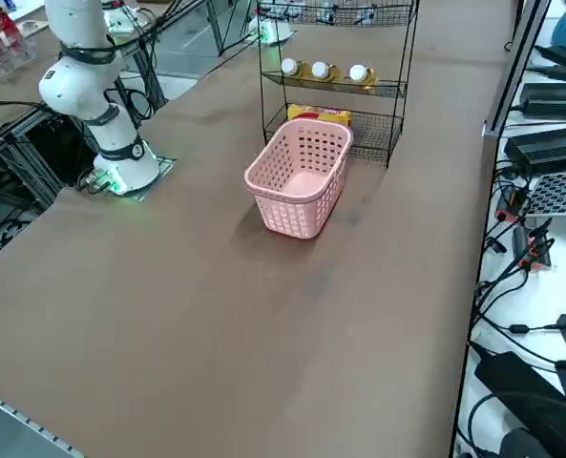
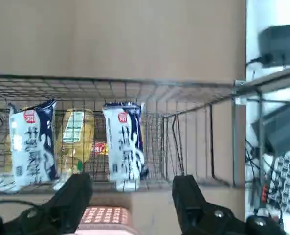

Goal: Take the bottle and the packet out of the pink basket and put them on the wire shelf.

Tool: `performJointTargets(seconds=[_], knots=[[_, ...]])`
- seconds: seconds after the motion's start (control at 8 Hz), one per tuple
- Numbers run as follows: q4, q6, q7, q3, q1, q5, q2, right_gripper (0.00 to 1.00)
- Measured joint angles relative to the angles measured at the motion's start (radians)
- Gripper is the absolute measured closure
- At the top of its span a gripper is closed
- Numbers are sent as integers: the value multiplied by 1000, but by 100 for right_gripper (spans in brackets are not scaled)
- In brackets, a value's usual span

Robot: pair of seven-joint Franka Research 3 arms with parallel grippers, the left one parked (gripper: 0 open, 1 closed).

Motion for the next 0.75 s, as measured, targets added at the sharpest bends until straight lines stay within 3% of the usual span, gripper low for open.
performJointTargets(seconds=[0.25, 0.5, 0.75], knots=[[8, -94, 17, -96, -21, 74, -59, 0], [-11, -161, 78, -157, -51, 81, -122, 0], [-102, -190, 194, -221, -76, 80, -195, 0]])
